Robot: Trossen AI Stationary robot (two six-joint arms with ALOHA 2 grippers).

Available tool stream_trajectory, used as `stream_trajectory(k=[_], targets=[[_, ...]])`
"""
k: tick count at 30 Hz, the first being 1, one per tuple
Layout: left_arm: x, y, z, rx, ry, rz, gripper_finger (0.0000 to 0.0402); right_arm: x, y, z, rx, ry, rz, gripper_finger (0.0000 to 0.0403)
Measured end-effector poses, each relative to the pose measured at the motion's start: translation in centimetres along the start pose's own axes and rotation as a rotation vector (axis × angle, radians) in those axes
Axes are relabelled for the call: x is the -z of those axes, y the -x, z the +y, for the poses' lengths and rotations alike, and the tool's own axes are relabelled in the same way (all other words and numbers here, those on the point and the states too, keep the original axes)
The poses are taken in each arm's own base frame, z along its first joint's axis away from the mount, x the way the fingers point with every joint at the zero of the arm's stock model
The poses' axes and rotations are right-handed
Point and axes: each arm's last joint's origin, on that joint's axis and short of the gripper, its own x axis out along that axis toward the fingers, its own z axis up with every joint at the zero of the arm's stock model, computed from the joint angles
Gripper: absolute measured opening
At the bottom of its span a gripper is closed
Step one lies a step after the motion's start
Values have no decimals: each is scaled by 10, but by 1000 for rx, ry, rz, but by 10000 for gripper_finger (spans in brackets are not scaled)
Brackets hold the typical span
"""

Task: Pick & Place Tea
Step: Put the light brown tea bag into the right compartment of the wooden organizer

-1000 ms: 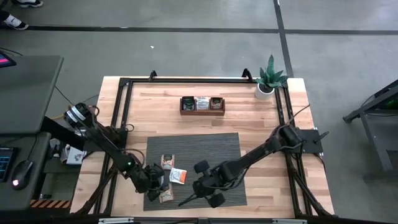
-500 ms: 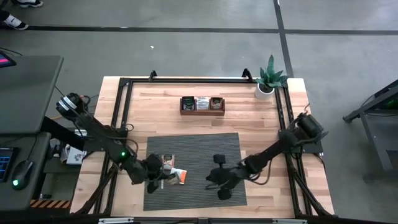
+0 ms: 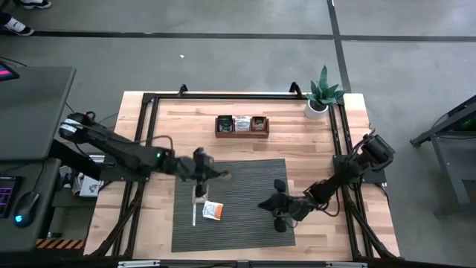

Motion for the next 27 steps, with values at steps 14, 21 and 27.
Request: stream_trajectory(k=[14, 21, 27], targets=[[-81, 0, 89, -198, -279, -139, 0, 19, 14, -4, 118, 50, -23, 11], [-121, -18, 126, -232, -373, -150, 0, 20, 14, -4, 111, 78, -15, 11], [-155, -52, 142, -210, -437, -115, 0, 21, 14, -4, 108, 103, -4, 11]])
